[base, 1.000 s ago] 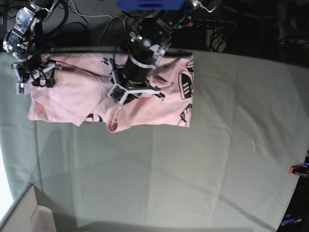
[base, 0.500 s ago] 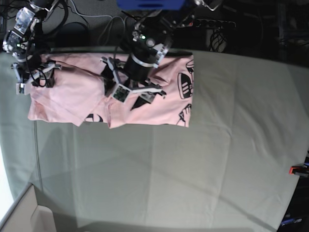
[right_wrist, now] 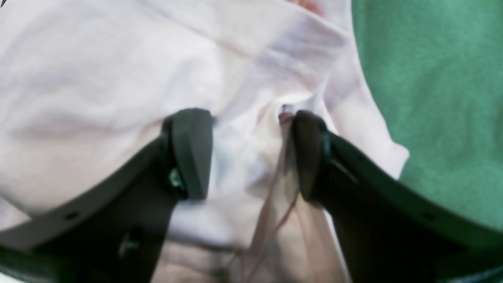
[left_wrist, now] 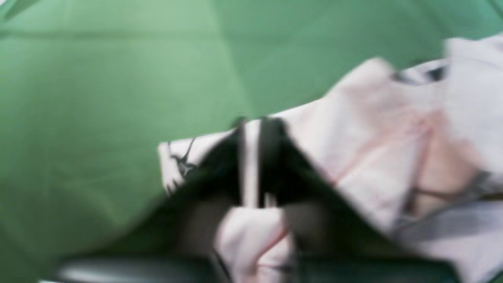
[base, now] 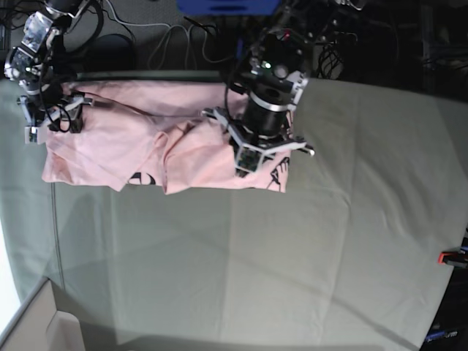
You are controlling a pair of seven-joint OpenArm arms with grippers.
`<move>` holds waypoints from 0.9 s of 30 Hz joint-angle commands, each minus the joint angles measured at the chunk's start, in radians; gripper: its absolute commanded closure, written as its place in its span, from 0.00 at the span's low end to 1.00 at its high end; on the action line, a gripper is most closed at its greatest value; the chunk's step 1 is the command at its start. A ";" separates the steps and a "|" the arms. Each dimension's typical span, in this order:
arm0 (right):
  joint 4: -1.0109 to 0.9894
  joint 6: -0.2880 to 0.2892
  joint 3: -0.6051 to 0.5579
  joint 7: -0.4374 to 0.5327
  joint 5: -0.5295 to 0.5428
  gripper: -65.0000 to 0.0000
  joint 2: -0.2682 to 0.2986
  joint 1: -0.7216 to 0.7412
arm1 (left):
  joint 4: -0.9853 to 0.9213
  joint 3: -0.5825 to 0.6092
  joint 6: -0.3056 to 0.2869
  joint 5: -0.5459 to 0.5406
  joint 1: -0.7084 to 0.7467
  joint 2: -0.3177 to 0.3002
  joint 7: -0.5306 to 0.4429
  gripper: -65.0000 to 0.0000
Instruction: Layout the t-shirt on the table in an organized manner, then fold the t-shirt properly
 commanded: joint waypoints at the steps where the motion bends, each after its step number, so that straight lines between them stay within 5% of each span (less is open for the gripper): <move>1: 0.016 0.003 0.002 0.010 0.005 0.48 0.010 0.002 | 0.002 -0.010 0.004 0.003 0.001 0.012 -0.020 1.00; 3: 0.013 0.003 0.002 0.010 0.005 0.48 0.011 0.002 | -0.036 -0.016 0.000 0.003 0.000 0.026 -0.020 0.95; 6: 0.016 0.003 0.002 0.010 0.005 0.48 0.011 0.002 | -0.078 0.002 -0.004 0.003 0.006 0.038 -0.018 1.00; 11: 0.017 0.003 0.003 0.010 0.005 0.48 0.013 0.002 | -0.084 0.208 -0.010 0.000 0.019 0.047 0.104 1.00; 18: 0.017 0.003 0.009 0.010 0.005 0.48 0.013 0.019 | 0.002 0.263 -0.194 -0.241 -0.042 -0.053 0.212 1.00; 27: 0.019 0.003 0.011 0.010 0.011 0.48 0.008 0.023 | 0.218 0.214 -0.210 -0.351 -0.063 -0.186 0.210 1.00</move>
